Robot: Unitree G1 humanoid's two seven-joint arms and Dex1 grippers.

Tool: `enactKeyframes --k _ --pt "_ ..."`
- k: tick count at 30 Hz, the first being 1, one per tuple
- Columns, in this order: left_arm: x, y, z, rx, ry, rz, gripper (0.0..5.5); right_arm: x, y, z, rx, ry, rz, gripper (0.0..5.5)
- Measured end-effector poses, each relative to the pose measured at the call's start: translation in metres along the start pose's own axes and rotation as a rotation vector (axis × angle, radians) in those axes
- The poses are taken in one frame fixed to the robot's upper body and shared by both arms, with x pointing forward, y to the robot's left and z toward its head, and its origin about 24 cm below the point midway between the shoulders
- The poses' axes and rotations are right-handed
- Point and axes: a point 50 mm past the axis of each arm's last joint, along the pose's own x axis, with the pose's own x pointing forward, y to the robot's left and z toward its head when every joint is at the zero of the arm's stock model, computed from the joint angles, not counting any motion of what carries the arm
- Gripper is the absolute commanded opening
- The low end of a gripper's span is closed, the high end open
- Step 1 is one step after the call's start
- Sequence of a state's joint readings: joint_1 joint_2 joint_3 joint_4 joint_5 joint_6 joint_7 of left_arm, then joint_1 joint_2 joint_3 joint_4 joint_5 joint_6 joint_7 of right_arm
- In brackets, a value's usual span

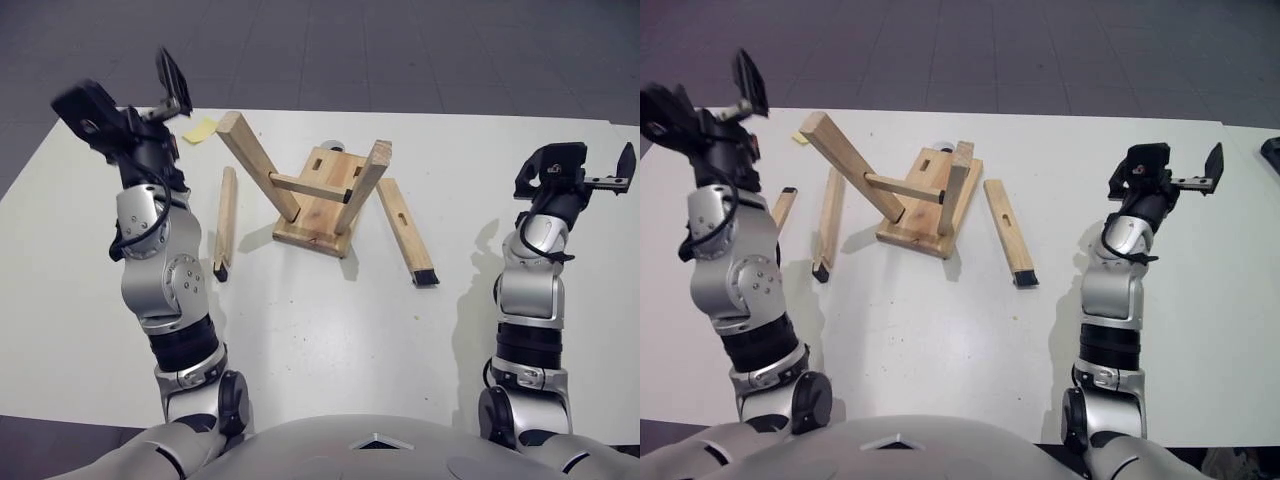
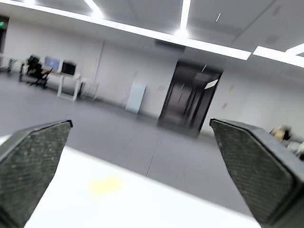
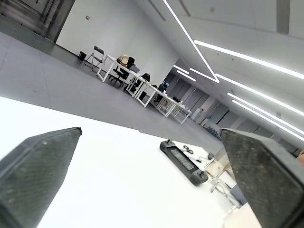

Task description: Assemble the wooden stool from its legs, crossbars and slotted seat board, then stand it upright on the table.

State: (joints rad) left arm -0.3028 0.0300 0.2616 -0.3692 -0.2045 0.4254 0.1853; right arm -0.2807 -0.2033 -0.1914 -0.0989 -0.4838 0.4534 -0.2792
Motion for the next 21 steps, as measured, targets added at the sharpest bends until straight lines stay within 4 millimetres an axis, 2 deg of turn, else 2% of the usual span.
enactKeyframes --k 1,2,7,10,15,18,21 --pt "-0.002 0.001 -0.014 0.038 0.079 0.001 5.4 -0.002 0.003 0.002 0.006 -0.004 0.011 5.38" --pt "-0.002 0.0 -0.02 0.061 0.113 -0.013 5.4 -0.002 0.005 0.002 0.007 -0.007 0.016 5.38" --pt "-0.007 -0.024 -0.027 0.122 0.14 -0.172 5.4 -0.005 0.01 0.005 0.007 -0.017 0.04 5.38" --pt "-0.009 -0.031 -0.028 0.123 0.138 -0.215 5.4 -0.006 0.012 0.005 0.01 -0.019 0.048 5.38" --pt "-0.009 -0.031 -0.028 0.114 0.141 -0.208 5.4 -0.007 0.015 0.006 0.015 -0.019 0.056 5.38" --pt "-0.006 -0.028 -0.03 0.025 0.157 -0.16 5.4 -0.008 0.015 0.006 0.015 -0.018 0.059 5.38" --pt "0.01 -0.029 -0.012 -0.103 0.087 -0.138 5.4 -0.008 0.017 0.006 0.014 -0.017 0.069 5.38"
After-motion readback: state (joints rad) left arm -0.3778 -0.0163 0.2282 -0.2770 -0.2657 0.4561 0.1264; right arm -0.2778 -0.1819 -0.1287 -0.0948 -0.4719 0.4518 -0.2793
